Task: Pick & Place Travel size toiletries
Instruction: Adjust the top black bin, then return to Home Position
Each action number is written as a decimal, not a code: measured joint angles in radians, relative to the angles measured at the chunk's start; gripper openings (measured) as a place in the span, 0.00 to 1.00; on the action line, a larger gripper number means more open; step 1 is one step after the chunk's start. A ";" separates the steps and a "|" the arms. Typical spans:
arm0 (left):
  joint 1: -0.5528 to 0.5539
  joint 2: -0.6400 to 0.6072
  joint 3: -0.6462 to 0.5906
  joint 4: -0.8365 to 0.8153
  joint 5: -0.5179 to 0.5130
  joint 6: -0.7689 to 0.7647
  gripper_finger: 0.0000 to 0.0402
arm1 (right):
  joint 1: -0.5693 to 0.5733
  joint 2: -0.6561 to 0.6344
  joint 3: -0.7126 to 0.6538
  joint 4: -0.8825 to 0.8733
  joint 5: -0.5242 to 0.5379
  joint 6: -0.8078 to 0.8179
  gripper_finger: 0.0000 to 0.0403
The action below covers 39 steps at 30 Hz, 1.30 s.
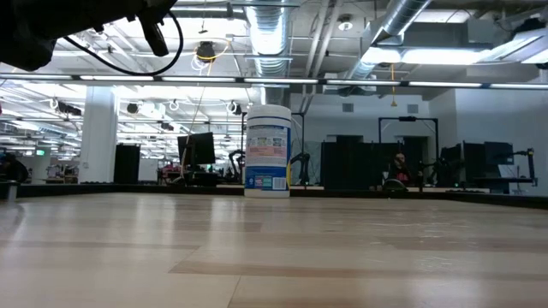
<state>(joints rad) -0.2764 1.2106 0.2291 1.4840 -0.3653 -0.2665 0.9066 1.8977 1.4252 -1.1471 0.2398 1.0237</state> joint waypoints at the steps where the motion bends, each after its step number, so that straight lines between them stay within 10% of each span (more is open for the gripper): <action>1: 0.000 0.000 0.000 0.000 0.000 0.000 0.19 | -0.009 0.000 0.001 -0.009 0.020 -0.003 0.00; 30: 0.000 0.000 0.000 -0.001 0.008 0.000 0.19 | -0.070 0.000 -0.131 -0.061 -0.192 0.081 0.00; 39: 0.000 0.000 0.000 -0.001 0.008 0.000 0.19 | -0.054 -0.100 -0.047 -0.101 0.110 0.071 0.00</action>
<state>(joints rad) -0.2764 1.2106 0.2291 1.4826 -0.3576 -0.2668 0.8524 1.7982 1.3783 -1.2480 0.3496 1.0948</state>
